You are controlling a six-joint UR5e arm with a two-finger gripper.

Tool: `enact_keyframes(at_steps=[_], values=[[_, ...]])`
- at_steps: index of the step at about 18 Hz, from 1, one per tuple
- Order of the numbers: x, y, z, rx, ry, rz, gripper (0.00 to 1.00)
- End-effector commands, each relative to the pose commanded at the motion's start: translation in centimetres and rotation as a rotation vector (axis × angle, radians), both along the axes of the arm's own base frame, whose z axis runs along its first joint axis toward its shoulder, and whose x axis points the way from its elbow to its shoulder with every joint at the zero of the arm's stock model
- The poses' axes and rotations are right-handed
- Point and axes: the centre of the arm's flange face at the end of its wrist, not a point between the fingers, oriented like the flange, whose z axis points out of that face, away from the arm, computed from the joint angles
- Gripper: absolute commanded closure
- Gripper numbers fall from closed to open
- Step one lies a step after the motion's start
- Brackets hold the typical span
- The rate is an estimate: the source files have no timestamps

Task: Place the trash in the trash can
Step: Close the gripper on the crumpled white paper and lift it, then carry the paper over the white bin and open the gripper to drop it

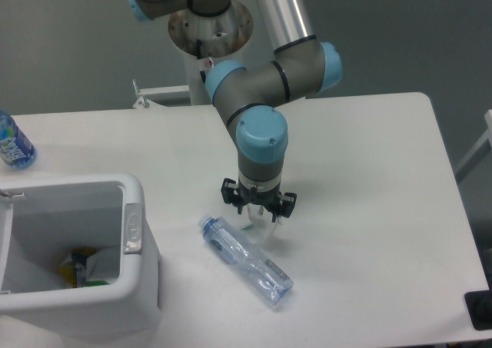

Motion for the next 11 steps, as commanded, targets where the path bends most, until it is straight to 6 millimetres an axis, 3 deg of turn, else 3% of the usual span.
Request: enact_keyframes(at_steps=[3,6,9,11], values=[[-0.7,-0.3,0.6,0.005,0.006,-0.002,1.00],[-1.8,-1.1,2.5,0.029,0.028,-0.012,1.00],[-2.7,-2.4,5.8,0.081,0.059,-0.025,1.00],[-3.7,-3.1,9.6,0.185,0.063,0.004,1.00]])
